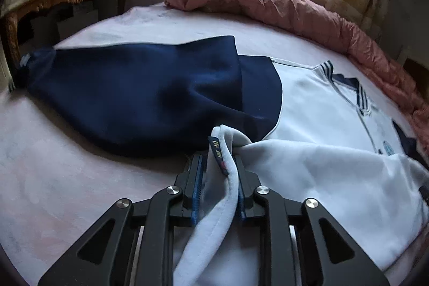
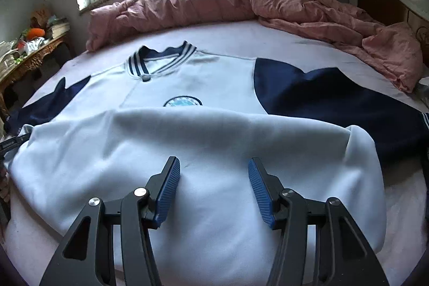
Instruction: Fold large clothes
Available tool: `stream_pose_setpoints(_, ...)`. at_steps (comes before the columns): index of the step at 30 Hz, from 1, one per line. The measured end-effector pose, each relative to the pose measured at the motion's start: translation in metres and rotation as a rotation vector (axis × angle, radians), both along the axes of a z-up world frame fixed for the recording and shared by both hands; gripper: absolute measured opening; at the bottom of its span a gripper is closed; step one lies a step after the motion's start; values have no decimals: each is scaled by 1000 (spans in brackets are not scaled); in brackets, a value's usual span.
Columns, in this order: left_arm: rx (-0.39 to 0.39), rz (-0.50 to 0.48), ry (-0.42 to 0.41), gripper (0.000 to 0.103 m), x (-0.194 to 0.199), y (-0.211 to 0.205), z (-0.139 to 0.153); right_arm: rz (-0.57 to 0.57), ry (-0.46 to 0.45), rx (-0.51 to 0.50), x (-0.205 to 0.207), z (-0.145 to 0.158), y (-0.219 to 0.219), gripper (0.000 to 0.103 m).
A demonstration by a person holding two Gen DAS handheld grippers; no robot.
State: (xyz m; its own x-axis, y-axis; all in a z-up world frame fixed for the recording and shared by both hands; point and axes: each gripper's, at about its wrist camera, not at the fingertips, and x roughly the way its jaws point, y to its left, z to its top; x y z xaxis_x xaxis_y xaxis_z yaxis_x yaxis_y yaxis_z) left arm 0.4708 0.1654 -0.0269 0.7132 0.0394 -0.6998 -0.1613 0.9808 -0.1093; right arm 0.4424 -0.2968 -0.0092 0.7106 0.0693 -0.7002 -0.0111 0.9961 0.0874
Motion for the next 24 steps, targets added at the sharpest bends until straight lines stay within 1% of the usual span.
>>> stream_pose_setpoints(2, 48, -3, -24, 25, -4, -7, 5, 6, 21, -2, 3, -5, 0, 56)
stream_pose_setpoints(4, 107, 10, -52, 37, -9, -14, 11, 17, 22, -26, 2, -6, 2, 56)
stream_pose_setpoints(5, 131, 12, -68, 47, -10, -17, 13, 20, 22, -36, 2, -5, 3, 56)
stream_pose_setpoints(6, 147, 5, -88, 51, -13, -20, 16, 21, 22, -43, 2, -5, 4, 56)
stream_pose_setpoints(8, 167, -7, -130, 53, -18, -25, 23, 18, 17, -51, 1, -3, 4, 56)
stream_pose_setpoints(10, 173, -19, -187, 67, -26, -28, 30, 2, 1, -67, 0, 0, 5, 56)
stream_pose_setpoints(11, 175, -20, -213, 83, -28, -29, 34, -12, -10, -82, -1, 2, 6, 56)
stream_pose_setpoints(12, 180, -15, -253, 93, -33, -30, 37, -28, -25, -98, -3, 4, 6, 56)
stream_pose_setpoints(15, 186, -2, -346, 103, -42, -34, 46, -51, -73, -121, -7, 10, 6, 56)
stream_pose_setpoints(16, 172, -7, -369, 103, -44, -34, 48, -54, -89, -119, -8, 12, 5, 56)
stream_pose_setpoints(18, 146, -3, -379, 103, -42, -32, 48, -63, -121, -117, -11, 16, 5, 61)
stream_pose_setpoints(20, 143, 22, -356, 103, -38, -30, 46, -72, -159, -122, -14, 20, 6, 74)
stream_pose_setpoints(21, 136, 20, -334, 103, -33, -29, 43, -71, -178, -125, -16, 22, 7, 77)
stream_pose_setpoints(23, 130, 17, -314, 103, -29, -30, 40, -72, -225, -140, -20, 28, 11, 89)
stream_pose_setpoints(24, 136, 22, -311, 103, -30, -30, 39, -74, -244, -147, -22, 30, 13, 89)
